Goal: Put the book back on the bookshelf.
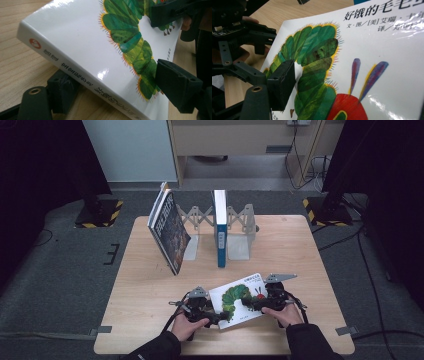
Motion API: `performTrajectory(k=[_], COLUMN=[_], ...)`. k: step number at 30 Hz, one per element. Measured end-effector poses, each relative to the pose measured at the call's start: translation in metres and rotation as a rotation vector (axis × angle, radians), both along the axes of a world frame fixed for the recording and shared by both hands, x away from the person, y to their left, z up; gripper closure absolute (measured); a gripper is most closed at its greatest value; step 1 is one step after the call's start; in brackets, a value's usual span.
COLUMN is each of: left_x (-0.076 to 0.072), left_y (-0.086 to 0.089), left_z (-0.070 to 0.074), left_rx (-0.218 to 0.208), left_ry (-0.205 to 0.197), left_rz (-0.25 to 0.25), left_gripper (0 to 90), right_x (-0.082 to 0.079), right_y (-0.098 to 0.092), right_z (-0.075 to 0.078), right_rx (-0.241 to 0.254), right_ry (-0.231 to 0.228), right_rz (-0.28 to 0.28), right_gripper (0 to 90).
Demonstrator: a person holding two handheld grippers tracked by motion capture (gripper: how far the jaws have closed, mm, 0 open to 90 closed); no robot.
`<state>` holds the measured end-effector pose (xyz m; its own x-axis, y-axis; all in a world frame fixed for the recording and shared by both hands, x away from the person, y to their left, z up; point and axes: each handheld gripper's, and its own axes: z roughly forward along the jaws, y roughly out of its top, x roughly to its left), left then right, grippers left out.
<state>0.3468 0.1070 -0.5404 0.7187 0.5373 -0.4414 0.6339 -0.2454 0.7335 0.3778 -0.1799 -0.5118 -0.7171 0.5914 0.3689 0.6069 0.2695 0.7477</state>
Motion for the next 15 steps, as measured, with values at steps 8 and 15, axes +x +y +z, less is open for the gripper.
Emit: performTrajectory(k=[8, 15], left_x=[-0.0019, -0.0019], left_y=[-0.0015, -0.0013], left_z=[0.0004, 0.0004], left_rx=[0.013, 0.015], left_ry=[-0.004, -0.004], left_rz=[0.019, 0.021], left_gripper=[23.0, 27.0], right_x=[-0.0011, 0.0001], right_y=[0.0014, -0.001], right_z=[0.006, 0.0078], right_rx=[-0.008, -0.018], right_ry=[-0.028, -0.042], right_rz=[-0.015, -0.069], right_gripper=[31.6, 29.6])
